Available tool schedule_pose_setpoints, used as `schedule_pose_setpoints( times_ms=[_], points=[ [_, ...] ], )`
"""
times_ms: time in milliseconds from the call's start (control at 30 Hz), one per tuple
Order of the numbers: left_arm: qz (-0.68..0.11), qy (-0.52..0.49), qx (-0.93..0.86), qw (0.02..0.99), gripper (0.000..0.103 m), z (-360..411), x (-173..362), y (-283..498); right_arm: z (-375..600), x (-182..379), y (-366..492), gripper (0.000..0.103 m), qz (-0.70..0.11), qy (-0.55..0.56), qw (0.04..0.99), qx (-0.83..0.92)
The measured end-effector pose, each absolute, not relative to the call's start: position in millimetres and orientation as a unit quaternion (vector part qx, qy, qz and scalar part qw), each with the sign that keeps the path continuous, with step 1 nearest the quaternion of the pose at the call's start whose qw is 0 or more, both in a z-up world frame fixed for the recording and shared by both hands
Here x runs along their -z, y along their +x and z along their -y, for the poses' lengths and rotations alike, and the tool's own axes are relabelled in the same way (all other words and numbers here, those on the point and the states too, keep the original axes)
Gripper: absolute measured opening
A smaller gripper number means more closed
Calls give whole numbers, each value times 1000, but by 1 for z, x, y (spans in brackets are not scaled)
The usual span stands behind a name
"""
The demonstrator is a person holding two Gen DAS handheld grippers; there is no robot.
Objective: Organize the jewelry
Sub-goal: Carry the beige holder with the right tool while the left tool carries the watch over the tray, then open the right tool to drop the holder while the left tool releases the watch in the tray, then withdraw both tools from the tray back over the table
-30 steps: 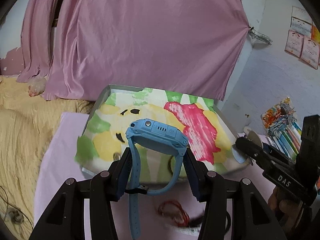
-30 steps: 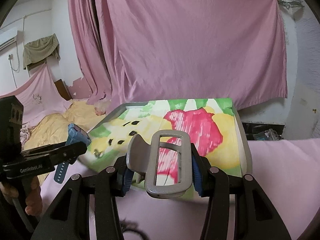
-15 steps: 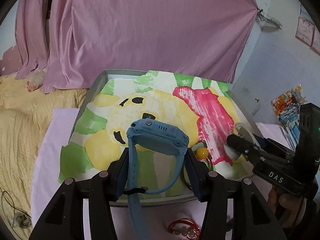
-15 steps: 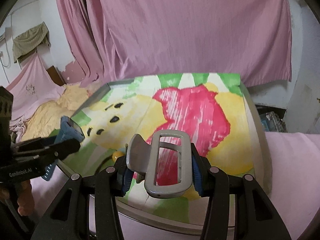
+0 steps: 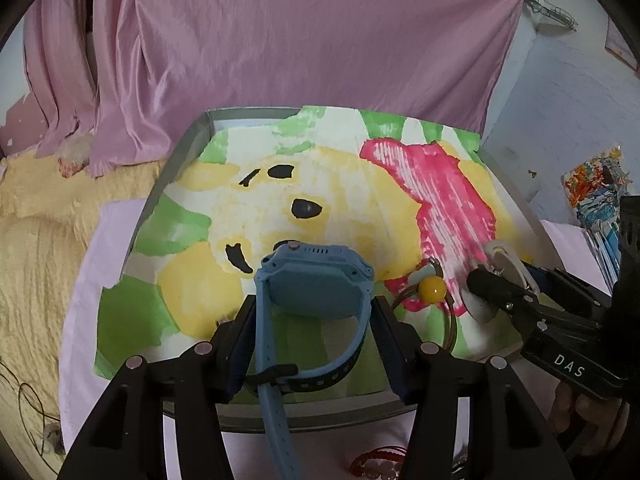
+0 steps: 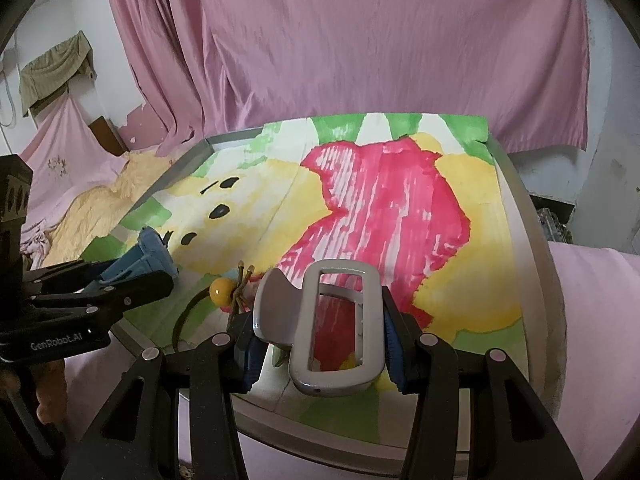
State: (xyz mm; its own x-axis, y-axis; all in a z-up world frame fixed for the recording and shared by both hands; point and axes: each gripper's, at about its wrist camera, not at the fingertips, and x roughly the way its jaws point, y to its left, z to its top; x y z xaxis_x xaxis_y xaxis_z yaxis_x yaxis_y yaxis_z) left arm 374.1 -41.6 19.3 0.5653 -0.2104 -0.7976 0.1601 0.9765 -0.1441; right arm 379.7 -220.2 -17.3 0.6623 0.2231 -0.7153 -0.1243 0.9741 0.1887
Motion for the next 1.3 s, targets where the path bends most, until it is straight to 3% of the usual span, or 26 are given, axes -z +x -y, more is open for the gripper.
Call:
schedule_pose_setpoints(
  times_ms=[300, 367, 467, 600, 833, 967, 1067, 1300],
  points=[
    [-451, -39, 108, 885, 53, 40, -20, 373, 221, 19, 380, 46, -407, 66, 906, -97],
    [-444, -51, 114, 887, 54, 36, -24, 369, 223, 17, 376, 52, -400, 68, 909, -96],
    [-423, -62, 117, 896, 68, 31, -31, 360, 225, 11, 368, 60, -385, 68, 916, -93],
    [-389, -64, 114, 912, 71, 26, -42, 346, 228, 3, 356, 63, -364, 70, 925, -87],
    [-335, -68, 107, 934, 81, 18, -55, 318, 232, -15, 320, 82, -303, 73, 947, -73],
    [-296, -74, 92, 948, 97, 12, -59, 296, 234, -24, 296, 86, -276, 76, 955, -75],
    [-259, -79, 86, 959, 100, 8, -62, 275, 231, -31, 272, 92, -242, 67, 966, -67],
    [-210, -68, 67, 973, 102, 3, -65, 239, 227, -40, 222, 94, -185, 58, 980, -54]
  ],
)
